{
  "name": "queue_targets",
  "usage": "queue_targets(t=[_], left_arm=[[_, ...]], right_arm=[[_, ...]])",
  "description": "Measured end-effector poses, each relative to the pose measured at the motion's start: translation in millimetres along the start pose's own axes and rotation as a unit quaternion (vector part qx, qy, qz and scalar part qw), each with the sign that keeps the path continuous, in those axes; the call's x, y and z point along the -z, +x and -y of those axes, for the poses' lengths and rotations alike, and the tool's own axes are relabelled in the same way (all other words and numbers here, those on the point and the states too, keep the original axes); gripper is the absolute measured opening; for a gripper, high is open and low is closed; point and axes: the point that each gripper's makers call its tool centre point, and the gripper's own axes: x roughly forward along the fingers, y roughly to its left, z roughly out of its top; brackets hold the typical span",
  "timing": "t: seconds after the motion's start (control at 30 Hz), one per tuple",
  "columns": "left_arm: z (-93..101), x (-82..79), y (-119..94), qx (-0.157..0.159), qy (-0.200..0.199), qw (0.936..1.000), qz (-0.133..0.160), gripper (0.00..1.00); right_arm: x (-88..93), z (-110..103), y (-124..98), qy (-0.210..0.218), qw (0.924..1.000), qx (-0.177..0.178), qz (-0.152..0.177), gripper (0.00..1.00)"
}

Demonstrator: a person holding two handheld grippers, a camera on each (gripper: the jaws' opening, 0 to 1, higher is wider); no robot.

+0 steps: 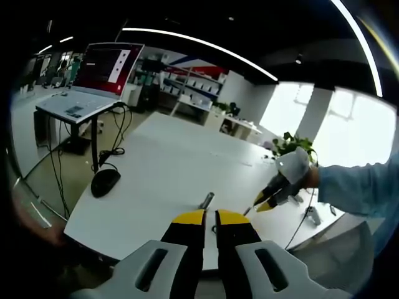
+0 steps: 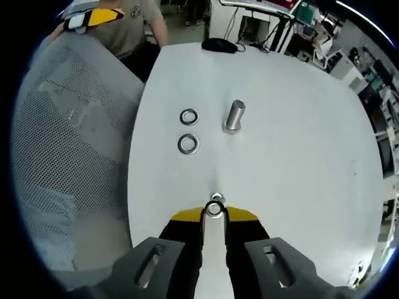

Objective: Place the washer onto the threaded stud by aligning its center hole with the stud, sliding it down to the base, and recovering from edge contact or off-axis alignment until the washer reaches the visible bottom stop.

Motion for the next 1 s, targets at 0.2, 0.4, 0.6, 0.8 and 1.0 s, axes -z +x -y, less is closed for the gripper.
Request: queue_targets(t=[0.2, 0.4, 0.6, 0.8, 1.0], left_arm=[[0.3, -0.1, 0, 0.0, 0.0, 1.0, 0.0, 0.03], [0.1, -0.4, 0, 0.0, -0.001, 1.0, 0.001, 0.03], [-0.1, -0.2, 0, -0.001, -0.001, 1.0, 0.001, 0.03], [-0.2, -0.3, 0, -0.001, -0.001, 1.0, 0.001, 0.03], [-0.3, -0.2, 0, -0.001, -0.002, 1.0, 0.001, 0.03]], right_arm=[[0.2, 3, 4, -0.009, 0.9999, 0.005, -0.008, 0.13], [-0.2, 6, 8, -0.004, 1.0, 0.001, -0.009, 0.13], [0.7, 5, 12, -0.005, 0.9999, -0.006, -0.015, 0.13], [1.7, 7, 19, -0.009, 0.9997, -0.009, -0.022, 0.13], [4.2, 8, 26, -0.016, 0.9993, -0.012, -0.033, 0.13]])
